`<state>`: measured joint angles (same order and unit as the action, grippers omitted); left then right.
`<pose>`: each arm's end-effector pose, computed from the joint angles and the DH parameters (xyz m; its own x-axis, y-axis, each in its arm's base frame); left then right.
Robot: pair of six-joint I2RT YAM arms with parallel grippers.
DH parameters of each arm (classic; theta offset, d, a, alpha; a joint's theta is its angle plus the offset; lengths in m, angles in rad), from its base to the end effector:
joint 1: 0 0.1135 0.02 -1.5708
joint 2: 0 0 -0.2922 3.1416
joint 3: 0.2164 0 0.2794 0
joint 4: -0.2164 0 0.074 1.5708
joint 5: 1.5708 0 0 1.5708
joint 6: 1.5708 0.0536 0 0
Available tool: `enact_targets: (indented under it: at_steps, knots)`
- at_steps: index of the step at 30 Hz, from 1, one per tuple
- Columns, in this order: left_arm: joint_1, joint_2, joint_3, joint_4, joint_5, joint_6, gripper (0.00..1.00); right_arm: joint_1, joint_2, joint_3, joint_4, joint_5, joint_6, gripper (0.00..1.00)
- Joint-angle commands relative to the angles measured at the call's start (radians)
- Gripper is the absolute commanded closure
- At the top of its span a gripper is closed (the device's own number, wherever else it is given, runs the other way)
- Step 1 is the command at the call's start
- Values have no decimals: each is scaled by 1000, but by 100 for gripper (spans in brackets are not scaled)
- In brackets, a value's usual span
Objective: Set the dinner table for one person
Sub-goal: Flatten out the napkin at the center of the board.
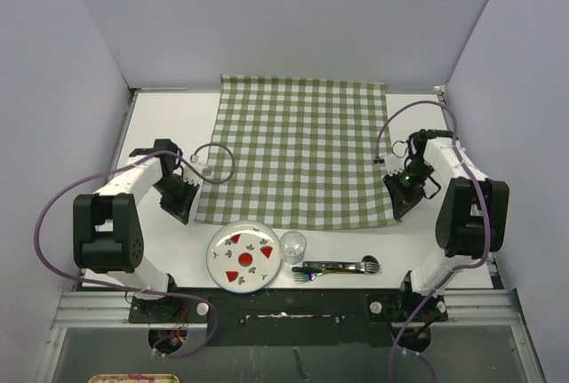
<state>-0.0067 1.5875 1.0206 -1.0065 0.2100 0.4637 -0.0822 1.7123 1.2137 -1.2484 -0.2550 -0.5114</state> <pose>0.2869 -0.0131 0.1833 -0.8917 0.4434 -0.0909 0.4526 0.8717 -0.1876 0.3076 -0.0118 0.2011 -0.9161 -0.3997 0.0313 -0.3725 0.8774 0.3023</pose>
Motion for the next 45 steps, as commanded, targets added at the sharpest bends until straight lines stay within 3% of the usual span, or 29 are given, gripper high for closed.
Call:
enact_targets:
  at_steps: [1, 13, 27, 36, 45]
  knots:
    - [-18, 31, 67, 66, 57, -26, 100, 3, -80, 10, -74, 32, -30, 100]
    - [-96, 142, 159, 183, 126, -91, 100, -7, -63, 21, -79, 36, -27, 100]
    - [-122, 237, 137, 218, 114, -84, 100, -16, -28, 40, -74, 37, -25, 100]
    - [-121, 245, 63, 164, 45, -43, 100, -16, 1, 91, -90, 37, -34, 100]
    - [-119, 135, -60, 111, 15, -22, 100, -23, 6, 126, -107, 51, -53, 100]
